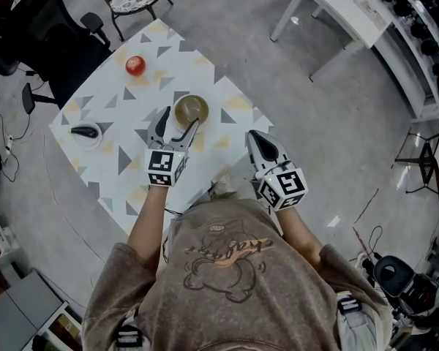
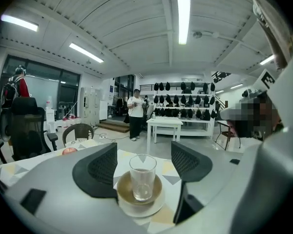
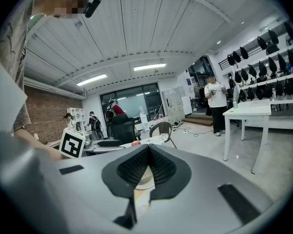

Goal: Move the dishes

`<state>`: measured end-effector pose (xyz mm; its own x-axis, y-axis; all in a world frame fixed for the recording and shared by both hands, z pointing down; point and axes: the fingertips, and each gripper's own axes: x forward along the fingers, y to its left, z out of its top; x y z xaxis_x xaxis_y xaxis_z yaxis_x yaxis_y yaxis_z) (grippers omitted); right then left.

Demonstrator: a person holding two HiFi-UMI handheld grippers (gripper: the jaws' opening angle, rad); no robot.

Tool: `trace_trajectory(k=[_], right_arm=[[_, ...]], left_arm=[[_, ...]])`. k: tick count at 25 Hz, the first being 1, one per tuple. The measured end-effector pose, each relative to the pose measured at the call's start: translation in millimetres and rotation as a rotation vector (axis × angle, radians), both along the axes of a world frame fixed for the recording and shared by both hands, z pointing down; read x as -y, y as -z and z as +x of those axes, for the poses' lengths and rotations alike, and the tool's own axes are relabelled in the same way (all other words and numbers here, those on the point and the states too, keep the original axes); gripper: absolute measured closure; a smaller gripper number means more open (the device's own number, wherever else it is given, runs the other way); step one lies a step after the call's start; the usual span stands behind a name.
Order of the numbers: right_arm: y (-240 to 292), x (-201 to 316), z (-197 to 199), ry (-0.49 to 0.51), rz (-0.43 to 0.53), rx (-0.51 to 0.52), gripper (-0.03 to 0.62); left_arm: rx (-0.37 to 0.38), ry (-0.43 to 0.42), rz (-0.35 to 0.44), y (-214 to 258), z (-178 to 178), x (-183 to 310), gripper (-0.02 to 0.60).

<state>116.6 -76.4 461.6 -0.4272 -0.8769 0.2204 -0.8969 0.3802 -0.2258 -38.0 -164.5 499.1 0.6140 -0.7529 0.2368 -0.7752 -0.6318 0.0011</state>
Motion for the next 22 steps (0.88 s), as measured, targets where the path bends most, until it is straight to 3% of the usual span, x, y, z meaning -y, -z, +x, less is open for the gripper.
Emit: trace_trajectory(k=[10,22], right_arm=[[-10,-1,11,-0.038,-0.041,-0.018,0.588],[-19,0,23,-0.083,-0.077,-0.030,0.588]], left_arm=[[0.081,-0.013,-0.104,-71,12,30,0.241],[0.119,-0.068,-0.144,-102,29,43,0.244]])
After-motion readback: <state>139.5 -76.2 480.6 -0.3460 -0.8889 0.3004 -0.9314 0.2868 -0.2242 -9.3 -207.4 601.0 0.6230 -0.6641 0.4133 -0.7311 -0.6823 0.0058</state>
